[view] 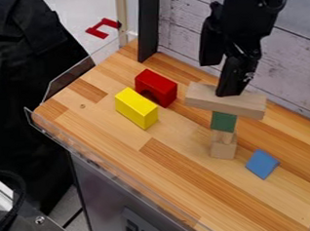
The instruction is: Pick rectangle block from the tower and place it on top of two cube
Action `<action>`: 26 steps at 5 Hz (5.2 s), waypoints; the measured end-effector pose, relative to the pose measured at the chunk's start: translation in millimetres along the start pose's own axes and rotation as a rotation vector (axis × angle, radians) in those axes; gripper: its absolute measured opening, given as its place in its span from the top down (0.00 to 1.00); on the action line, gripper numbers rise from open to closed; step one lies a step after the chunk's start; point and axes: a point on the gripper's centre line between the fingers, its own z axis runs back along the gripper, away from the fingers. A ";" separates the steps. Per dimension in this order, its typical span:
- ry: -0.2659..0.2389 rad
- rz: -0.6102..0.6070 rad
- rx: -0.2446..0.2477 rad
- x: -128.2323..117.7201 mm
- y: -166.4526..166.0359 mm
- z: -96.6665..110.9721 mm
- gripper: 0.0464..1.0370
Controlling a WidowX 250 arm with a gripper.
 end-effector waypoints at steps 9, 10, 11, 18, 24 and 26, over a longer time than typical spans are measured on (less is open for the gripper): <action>0.049 0.102 -0.096 -0.3 -1.6 -16.7 0.49; 0.033 0.249 -0.082 -14.4 23.7 -8.4 0.49; 0.003 0.421 -0.105 -30.9 55.6 -1.8 0.49; 0.046 0.519 -0.198 -70.0 104.5 -56.5 0.49; 0.161 0.628 -0.289 -76.6 88.2 -91.5 0.42; 0.136 0.726 -0.239 -77.2 93.1 -71.0 0.03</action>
